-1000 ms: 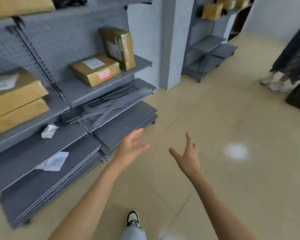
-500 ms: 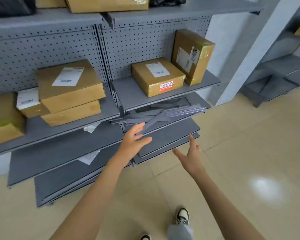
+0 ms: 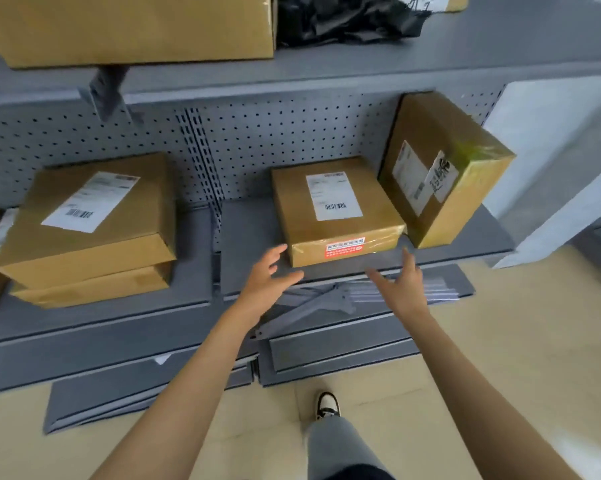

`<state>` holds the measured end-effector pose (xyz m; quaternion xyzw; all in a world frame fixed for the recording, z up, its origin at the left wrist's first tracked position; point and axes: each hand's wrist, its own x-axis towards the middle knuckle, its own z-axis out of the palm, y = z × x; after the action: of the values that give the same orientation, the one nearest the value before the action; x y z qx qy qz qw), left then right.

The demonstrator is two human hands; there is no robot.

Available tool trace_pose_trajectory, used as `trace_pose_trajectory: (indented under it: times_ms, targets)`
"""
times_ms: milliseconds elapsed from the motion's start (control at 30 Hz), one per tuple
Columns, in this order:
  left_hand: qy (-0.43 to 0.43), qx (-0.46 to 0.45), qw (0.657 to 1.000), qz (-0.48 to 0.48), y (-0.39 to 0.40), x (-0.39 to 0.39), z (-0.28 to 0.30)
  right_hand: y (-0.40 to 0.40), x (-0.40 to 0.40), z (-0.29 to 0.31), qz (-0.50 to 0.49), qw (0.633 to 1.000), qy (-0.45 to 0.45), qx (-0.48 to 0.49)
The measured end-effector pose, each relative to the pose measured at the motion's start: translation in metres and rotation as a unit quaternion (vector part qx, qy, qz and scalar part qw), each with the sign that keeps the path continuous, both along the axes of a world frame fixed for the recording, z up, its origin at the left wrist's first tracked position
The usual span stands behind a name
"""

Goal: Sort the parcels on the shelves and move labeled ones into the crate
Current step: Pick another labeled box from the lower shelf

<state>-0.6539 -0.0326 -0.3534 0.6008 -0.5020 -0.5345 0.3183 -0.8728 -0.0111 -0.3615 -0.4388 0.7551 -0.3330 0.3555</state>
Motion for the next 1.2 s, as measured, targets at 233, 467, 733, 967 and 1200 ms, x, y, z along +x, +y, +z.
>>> trace_pose_trajectory:
  times_ms: [233,467,733,967,1200]
  targets:
    - [-0.018,0.028,0.996,0.080,-0.066,-0.027,-0.002,-0.119,-0.040,0.019,0.064,0.994,0.082,0.035]
    - [0.007,0.128,0.983,0.127,-0.107,-0.035,-0.023,-0.168,-0.062,-0.016,0.146,0.983,0.003,0.108]
    - [0.008,0.170,0.978,0.121,-0.113,-0.037,-0.034,-0.181,-0.075,-0.040,0.122,0.966,-0.116,0.196]
    - [0.074,0.113,0.976,0.172,-0.078,0.005,-0.035,-0.137,-0.044,-0.052,0.114,0.991,-0.073,0.004]
    - [0.065,0.085,0.972,0.210,-0.069,0.031,-0.030,-0.131,-0.016,-0.046,0.145,0.983,-0.085,-0.069]
